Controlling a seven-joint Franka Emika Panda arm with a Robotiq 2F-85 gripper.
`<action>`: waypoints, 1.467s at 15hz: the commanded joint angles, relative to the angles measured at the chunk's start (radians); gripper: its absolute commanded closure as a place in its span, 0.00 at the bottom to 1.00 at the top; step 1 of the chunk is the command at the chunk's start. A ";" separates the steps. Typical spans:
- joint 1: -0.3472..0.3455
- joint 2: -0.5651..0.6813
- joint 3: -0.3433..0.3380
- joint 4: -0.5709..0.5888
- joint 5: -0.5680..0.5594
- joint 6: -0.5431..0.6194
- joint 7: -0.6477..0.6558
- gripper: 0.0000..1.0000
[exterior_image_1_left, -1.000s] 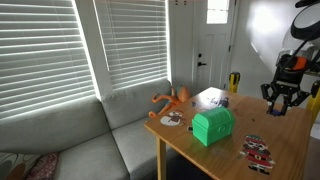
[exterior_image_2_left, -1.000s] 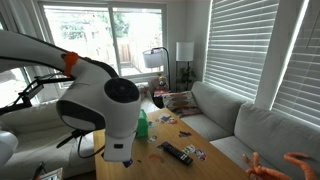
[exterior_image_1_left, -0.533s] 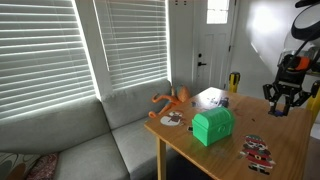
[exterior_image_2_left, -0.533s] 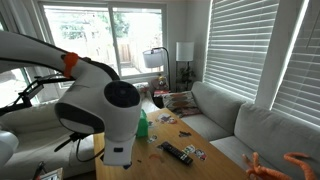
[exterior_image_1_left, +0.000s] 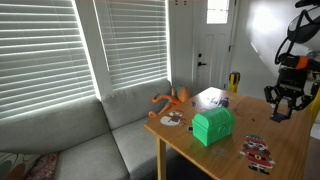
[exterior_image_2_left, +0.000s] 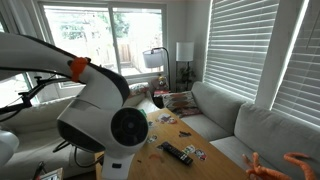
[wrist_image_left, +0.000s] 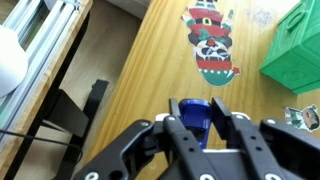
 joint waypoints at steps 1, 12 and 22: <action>-0.040 0.096 -0.041 0.077 0.095 -0.171 -0.049 0.88; -0.119 0.372 -0.094 0.239 0.104 -0.452 -0.149 0.88; -0.168 0.528 -0.118 0.340 0.123 -0.543 -0.241 0.88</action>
